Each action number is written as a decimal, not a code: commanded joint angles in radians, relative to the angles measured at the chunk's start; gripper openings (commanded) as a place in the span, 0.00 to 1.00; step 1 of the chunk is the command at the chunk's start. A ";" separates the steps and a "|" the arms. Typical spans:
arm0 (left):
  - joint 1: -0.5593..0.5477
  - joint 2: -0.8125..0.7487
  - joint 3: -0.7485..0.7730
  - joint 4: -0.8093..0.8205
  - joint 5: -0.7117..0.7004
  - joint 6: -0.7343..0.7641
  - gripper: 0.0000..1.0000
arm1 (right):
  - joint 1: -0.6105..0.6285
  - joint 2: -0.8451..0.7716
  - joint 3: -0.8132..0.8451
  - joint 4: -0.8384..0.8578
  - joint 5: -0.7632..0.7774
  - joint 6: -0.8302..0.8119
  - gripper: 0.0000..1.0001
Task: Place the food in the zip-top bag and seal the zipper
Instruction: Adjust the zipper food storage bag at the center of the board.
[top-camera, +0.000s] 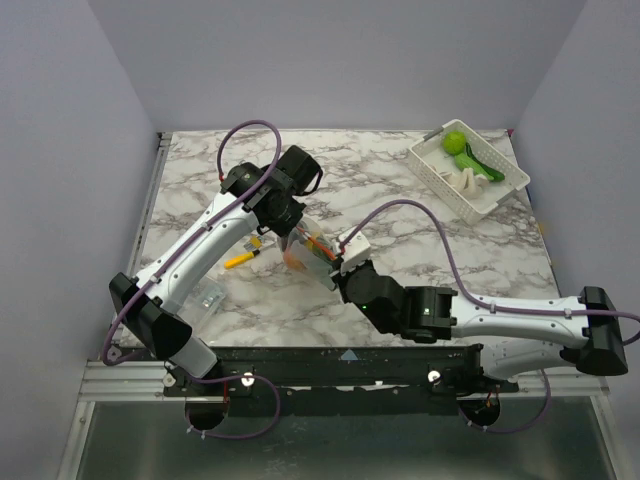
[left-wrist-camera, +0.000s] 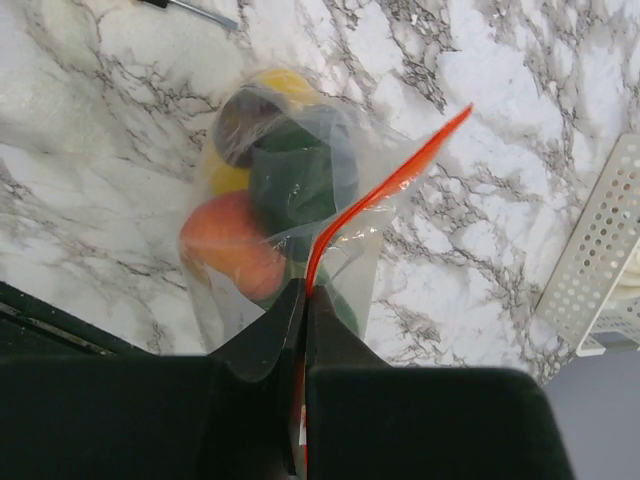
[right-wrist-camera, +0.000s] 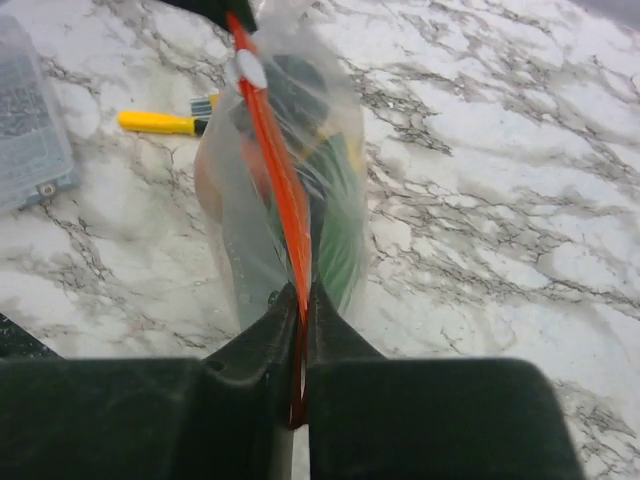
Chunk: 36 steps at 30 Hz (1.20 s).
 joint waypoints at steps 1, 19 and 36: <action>0.029 -0.095 -0.075 -0.009 -0.025 -0.011 0.00 | 0.008 -0.157 -0.076 0.102 -0.006 -0.052 0.03; 0.152 -0.739 -0.778 1.010 0.343 0.876 0.95 | -0.210 -0.291 -0.156 0.135 -0.570 -0.256 0.00; 0.194 -0.548 -0.567 0.394 0.398 0.270 0.61 | -0.210 -0.279 -0.135 0.072 -0.539 -0.281 0.00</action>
